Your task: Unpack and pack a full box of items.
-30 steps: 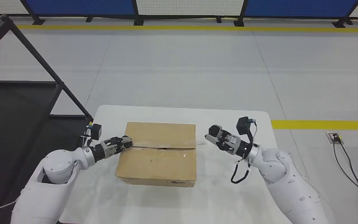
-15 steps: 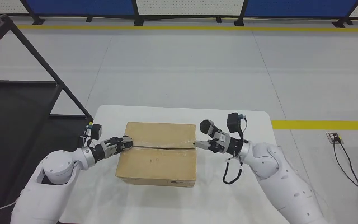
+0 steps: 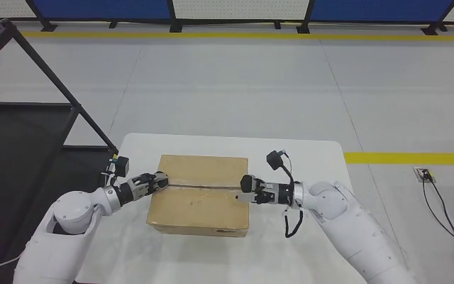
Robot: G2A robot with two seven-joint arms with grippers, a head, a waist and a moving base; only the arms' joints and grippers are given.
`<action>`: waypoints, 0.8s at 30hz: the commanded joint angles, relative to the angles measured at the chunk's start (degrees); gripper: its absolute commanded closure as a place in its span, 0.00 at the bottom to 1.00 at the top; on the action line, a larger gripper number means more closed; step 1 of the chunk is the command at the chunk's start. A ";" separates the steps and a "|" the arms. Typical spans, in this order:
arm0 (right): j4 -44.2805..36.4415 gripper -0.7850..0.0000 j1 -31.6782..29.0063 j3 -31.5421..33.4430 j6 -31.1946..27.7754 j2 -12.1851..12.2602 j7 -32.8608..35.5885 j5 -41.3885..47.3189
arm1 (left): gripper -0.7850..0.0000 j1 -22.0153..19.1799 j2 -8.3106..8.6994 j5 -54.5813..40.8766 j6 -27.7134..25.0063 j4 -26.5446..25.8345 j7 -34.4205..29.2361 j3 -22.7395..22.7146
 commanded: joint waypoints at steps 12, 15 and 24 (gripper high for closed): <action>-1.75 0.00 -0.65 0.46 0.98 -0.01 -1.51 1.09 | 1.00 -0.26 -0.07 0.01 -0.17 0.46 0.01 0.07; -2.13 0.00 -0.08 0.20 5.86 -0.29 -1.70 2.98 | 1.00 -0.30 -0.11 -0.07 -0.28 0.40 0.03 0.15; 2.50 0.00 3.98 -1.42 17.87 -1.66 6.50 13.82 | 1.00 -0.04 -0.17 -0.95 -0.98 -0.32 0.66 -0.31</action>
